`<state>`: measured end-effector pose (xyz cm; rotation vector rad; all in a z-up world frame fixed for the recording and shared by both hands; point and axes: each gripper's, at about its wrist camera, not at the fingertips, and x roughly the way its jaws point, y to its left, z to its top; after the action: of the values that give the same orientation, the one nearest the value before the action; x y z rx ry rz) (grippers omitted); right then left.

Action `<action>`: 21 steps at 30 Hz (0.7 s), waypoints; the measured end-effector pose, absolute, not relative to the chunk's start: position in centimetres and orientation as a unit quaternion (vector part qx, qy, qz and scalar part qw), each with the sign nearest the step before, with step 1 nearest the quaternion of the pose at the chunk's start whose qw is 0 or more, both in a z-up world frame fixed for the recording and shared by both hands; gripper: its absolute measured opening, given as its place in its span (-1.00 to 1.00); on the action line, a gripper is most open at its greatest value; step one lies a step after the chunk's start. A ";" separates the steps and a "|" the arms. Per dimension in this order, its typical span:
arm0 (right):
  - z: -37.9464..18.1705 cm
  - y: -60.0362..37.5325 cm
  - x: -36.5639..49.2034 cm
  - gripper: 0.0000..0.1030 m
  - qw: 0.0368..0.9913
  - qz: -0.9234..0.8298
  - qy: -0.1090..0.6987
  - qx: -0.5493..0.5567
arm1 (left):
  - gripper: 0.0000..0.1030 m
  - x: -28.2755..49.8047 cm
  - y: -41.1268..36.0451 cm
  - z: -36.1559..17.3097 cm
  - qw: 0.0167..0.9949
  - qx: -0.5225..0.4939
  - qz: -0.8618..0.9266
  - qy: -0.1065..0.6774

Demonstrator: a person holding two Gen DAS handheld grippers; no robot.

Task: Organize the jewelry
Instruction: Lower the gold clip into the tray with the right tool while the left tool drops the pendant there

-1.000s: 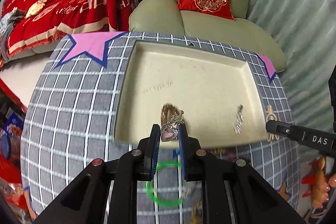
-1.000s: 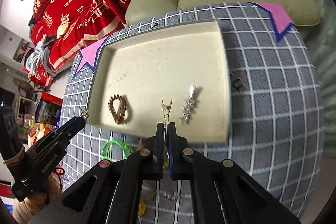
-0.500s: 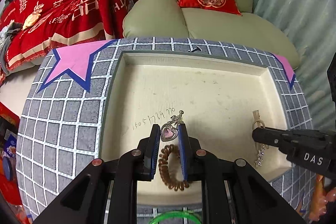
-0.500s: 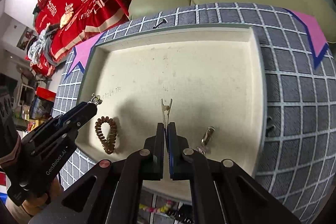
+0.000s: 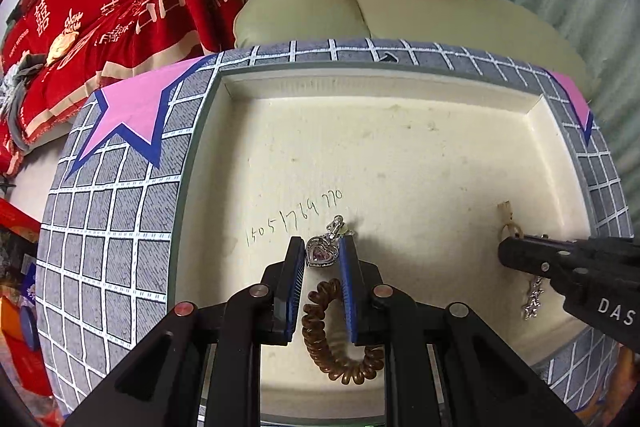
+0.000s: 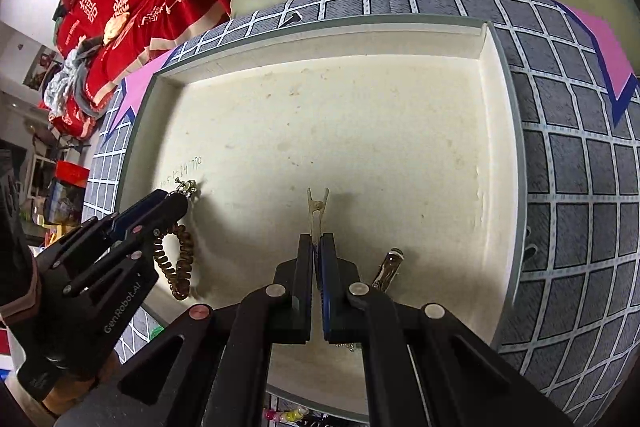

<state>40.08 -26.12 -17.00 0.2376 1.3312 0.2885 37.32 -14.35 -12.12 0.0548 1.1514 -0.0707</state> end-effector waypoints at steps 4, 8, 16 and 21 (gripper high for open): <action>-17.0 -26.2 40.1 -0.90 0.768 0.135 0.616 0.115 | -0.46 37.1 -14.7 -12.0 0.837 0.035 -0.027 0.545; -16.6 -26.7 39.8 -0.56 0.769 0.139 0.610 0.129 | -0.46 36.8 -15.0 -11.6 0.839 0.040 -0.026 0.542; -14.4 -27.9 39.0 -0.06 0.783 0.133 0.587 0.156 | -0.46 36.4 -15.1 -10.6 0.845 0.040 -0.025 0.533; -13.2 -28.4 38.1 0.00 0.787 0.132 0.579 0.169 | -0.46 35.7 -15.1 -10.1 0.849 0.044 -0.028 0.526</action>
<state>38.12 -28.44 -13.19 0.3634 1.2476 0.2852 35.68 -15.12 -10.07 0.0920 1.1083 -0.0580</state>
